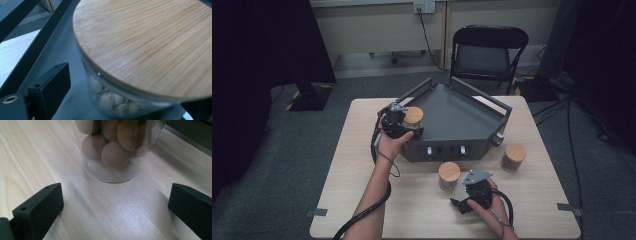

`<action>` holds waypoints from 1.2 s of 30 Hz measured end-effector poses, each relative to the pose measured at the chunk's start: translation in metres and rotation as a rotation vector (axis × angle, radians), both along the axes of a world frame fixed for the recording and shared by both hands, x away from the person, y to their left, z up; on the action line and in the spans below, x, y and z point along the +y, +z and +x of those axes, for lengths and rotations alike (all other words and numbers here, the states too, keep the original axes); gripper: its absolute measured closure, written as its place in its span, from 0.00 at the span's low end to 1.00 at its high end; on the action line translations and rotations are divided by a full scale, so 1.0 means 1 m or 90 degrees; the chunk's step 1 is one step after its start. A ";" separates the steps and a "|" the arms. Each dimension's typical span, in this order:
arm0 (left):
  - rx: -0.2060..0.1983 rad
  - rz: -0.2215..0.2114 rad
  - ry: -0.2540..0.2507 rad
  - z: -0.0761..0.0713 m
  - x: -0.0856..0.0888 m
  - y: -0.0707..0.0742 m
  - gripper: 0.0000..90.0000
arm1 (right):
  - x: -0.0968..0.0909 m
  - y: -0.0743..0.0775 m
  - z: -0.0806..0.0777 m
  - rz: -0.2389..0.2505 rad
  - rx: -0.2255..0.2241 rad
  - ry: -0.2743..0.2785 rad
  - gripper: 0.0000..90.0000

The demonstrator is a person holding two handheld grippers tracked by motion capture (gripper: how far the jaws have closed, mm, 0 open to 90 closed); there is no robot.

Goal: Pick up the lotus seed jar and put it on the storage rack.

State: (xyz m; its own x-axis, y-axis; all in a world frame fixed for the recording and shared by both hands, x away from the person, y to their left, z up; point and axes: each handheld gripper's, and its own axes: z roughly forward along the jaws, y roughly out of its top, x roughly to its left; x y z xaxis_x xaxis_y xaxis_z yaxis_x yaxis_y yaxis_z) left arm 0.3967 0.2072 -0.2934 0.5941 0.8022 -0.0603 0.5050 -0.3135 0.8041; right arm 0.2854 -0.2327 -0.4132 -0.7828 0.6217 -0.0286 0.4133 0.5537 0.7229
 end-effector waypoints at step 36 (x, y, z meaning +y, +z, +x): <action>-0.011 -0.009 0.000 -0.037 0.025 0.001 0.06 | 0.000 0.000 0.000 0.000 0.001 0.000 0.00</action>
State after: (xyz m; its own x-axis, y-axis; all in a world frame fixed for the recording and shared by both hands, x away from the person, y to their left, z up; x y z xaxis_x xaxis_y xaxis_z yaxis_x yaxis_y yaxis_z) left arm 0.3592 0.2323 -0.2922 0.5953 0.8011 -0.0617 0.4913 -0.3022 0.8169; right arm 0.2854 -0.2327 -0.4132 -0.7825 0.6220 -0.0276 0.4142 0.5531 0.7229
